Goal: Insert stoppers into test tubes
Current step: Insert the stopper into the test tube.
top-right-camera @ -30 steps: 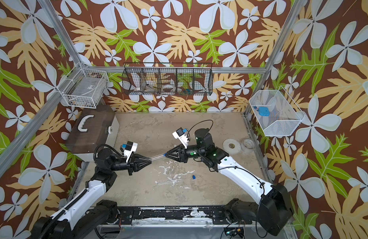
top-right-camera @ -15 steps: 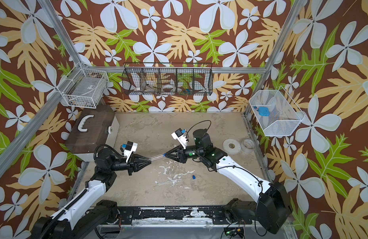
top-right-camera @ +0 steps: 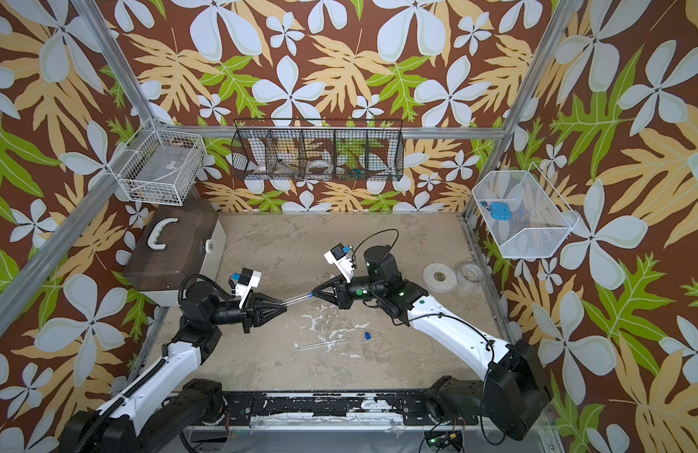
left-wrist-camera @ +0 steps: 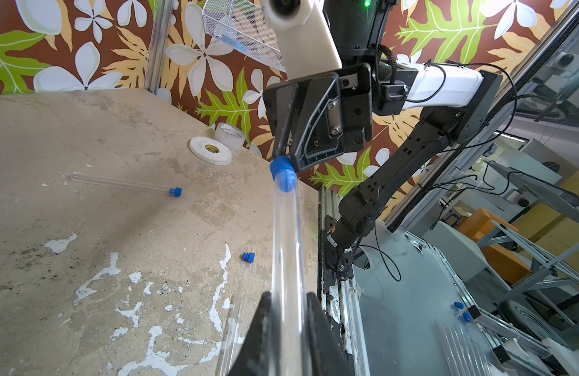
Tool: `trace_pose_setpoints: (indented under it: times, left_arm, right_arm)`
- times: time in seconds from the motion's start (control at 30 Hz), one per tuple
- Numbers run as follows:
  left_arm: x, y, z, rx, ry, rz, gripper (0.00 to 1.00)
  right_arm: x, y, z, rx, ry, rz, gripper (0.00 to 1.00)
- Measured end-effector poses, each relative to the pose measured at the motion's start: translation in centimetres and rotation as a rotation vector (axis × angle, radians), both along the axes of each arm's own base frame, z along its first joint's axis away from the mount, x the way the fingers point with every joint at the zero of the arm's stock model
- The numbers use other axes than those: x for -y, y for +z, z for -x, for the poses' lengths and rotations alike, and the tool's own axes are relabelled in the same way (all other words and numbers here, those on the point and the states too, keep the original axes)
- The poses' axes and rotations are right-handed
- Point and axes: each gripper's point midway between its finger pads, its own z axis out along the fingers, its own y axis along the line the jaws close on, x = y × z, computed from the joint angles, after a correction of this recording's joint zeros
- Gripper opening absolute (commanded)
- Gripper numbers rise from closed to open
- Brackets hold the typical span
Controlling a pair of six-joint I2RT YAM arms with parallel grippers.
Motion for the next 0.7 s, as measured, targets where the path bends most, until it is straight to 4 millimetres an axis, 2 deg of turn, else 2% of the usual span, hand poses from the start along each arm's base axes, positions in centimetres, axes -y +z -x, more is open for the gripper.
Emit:
trace_pose_setpoints:
  times: [0.3, 0.57, 0.7]
  left_arm:
    - [0.0, -0.1, -0.2, -0.035, 0.008, 0.005, 0.00]
    - [-0.3, -0.3, -1.6, -0.053, 0.085, 0.001, 0.00]
    - [-0.3, -0.4, -1.8, -0.068, 0.097, 0.001, 0.00]
  right_arm:
    - [0.0, -0.1, 0.2, -0.014, -0.040, -0.040, 0.08]
    - [-1.0, -0.4, -1.5, -0.018, -0.148, -0.051, 0.07]
    - [-1.0, -0.5, -1.7, -0.019, -0.163, -0.050, 0.06]
